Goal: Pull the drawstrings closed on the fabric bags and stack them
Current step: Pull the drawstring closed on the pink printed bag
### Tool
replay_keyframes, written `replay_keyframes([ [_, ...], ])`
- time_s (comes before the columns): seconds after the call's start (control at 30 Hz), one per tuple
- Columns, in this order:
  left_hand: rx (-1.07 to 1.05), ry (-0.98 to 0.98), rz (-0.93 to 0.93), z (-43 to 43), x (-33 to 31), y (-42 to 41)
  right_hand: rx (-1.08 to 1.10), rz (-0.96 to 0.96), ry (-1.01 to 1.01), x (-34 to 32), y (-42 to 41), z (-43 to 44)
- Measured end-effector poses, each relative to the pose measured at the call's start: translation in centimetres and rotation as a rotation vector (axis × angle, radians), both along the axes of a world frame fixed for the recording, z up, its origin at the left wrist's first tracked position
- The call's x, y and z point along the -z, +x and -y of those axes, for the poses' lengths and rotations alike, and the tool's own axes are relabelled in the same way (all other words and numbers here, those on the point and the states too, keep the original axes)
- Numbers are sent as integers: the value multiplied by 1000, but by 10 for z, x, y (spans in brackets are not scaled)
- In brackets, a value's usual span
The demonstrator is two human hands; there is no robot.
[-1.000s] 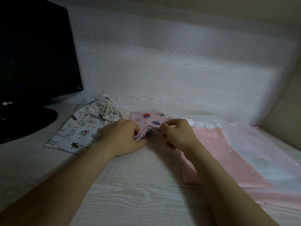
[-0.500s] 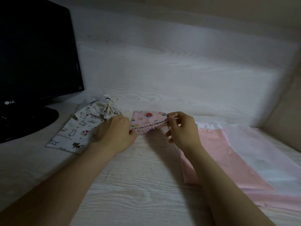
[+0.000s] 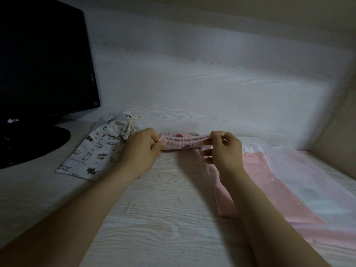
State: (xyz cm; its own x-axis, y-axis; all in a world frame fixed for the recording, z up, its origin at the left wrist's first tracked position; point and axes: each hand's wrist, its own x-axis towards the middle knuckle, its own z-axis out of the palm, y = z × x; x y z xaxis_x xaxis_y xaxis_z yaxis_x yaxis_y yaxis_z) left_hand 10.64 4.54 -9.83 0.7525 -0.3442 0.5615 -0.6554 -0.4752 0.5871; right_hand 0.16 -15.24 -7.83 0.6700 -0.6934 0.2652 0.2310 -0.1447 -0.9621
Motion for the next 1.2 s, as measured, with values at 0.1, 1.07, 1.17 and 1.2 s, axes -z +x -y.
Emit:
replay_keyframes([
  [0.1, 79, -107, -157, 5, -4, -6, 4, -5, 17, 2, 3, 1],
  [1.07, 141, -625, -355, -3, -13, -5, 4, -16, 200, -6, -7, -5],
  [1.17, 156, -751, -481, -4, -15, -2, 2, -38, 229, -8, -8, -5],
  [1.2, 167, -790, -521, -4, -17, -3, -2, -43, 234, -8, -8, -5],
])
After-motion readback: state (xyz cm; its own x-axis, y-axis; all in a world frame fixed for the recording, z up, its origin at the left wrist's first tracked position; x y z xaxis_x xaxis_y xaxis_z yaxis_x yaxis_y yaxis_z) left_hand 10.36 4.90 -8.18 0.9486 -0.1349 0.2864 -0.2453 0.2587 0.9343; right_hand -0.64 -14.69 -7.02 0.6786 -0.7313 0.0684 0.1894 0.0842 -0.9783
